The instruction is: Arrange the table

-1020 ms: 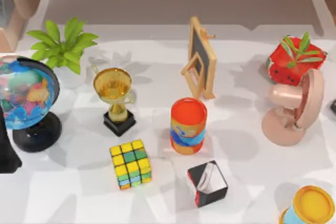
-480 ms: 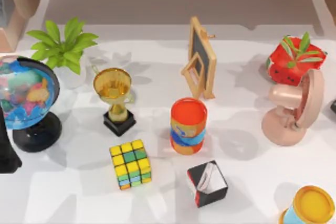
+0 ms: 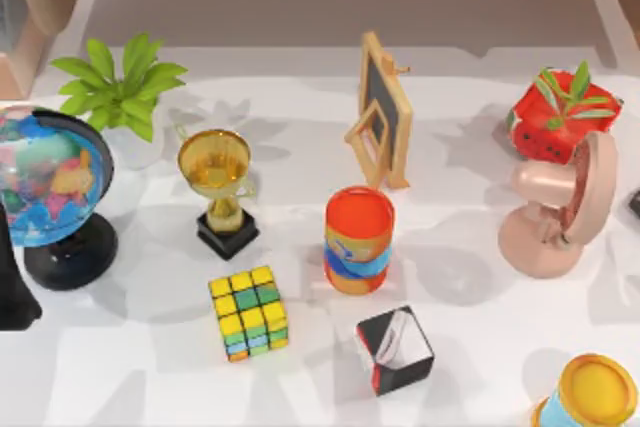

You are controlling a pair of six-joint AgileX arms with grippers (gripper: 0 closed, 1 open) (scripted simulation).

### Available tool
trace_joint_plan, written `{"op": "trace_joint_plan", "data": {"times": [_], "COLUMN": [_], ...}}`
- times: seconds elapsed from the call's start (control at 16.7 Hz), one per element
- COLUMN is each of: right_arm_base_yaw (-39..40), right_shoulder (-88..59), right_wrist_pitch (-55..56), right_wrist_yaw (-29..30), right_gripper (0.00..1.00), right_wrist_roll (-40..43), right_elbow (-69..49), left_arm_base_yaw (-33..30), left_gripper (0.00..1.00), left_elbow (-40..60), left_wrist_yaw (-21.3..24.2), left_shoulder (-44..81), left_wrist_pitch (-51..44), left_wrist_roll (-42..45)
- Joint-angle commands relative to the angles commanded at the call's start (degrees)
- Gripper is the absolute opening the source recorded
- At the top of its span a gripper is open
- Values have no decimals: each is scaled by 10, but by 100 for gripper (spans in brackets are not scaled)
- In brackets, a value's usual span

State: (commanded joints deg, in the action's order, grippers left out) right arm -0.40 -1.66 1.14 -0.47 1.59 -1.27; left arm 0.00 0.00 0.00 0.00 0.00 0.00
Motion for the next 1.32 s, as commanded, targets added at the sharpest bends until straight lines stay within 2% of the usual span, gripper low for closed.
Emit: {"op": "trace_joint_plan", "data": {"times": [0.42,0.66,0.96,1.32], "right_arm_base_yaw": [4,4,4,4], "right_shoulder": [17,17,17,17], "right_wrist_pitch": [-11,-11,-11,-11], "right_wrist_yaw": [5,5,5,5], "right_gripper": [100,100,100,100], "right_wrist_roll": [-16,-16,-16,-16], "right_elbow": [13,13,13,13], "left_arm_base_yaw": [0,-21,-96,-221], "left_gripper": [100,100,100,100], "left_elbow": [0,43,178,417], "left_wrist_yaw": [0,-27,-95,-199], "left_shoulder": [0,57,246,582], "left_wrist_pitch": [0,19,83,193], "left_wrist_roll": [0,1,2,2]}}
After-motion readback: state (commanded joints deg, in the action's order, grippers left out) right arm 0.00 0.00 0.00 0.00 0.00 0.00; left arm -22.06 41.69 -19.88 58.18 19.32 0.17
